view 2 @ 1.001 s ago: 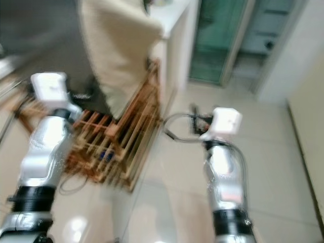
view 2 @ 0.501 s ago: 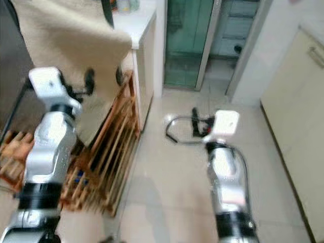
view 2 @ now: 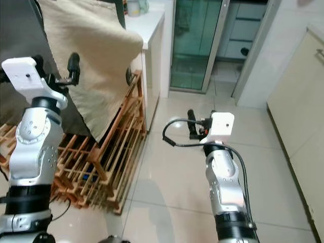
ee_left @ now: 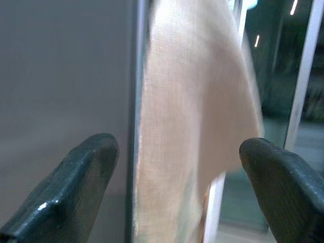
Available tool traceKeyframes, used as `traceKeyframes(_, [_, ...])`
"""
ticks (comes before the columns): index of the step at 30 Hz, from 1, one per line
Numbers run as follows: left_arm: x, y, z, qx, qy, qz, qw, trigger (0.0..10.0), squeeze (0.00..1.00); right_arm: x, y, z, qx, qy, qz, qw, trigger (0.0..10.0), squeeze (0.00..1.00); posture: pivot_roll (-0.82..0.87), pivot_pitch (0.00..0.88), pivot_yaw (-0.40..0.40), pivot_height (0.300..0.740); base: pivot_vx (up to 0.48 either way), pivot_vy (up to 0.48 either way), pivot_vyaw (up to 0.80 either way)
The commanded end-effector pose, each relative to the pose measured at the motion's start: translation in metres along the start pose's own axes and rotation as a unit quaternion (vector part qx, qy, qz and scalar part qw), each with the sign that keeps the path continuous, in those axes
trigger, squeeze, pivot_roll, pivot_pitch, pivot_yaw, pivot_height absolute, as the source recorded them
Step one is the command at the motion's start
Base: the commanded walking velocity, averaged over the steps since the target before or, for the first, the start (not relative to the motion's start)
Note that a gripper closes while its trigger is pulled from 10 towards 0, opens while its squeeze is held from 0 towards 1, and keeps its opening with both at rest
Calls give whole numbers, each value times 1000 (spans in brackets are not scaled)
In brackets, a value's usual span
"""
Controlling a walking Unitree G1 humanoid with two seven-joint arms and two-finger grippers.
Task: Restocking fridge
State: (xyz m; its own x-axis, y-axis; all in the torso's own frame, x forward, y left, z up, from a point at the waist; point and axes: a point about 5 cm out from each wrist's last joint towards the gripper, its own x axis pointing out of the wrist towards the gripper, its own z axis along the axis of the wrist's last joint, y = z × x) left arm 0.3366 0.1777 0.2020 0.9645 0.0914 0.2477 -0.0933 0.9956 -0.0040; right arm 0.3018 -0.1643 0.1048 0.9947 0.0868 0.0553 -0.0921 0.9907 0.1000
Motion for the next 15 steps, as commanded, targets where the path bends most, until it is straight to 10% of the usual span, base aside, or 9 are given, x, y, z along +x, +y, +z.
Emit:
traceKeyframes(1, [6,-3,-8,15,22,7,1000,10000,0,3,3,0,1,2,5,1000,10000,0,-50,0,23,740,0,0,0])
traceKeyframes(15, [30,-2,-22,-23,61,61,996,10000,0,-1,1,-5,1,8,-1,1000,10000,0,-74,0,39,740,0,0,0])
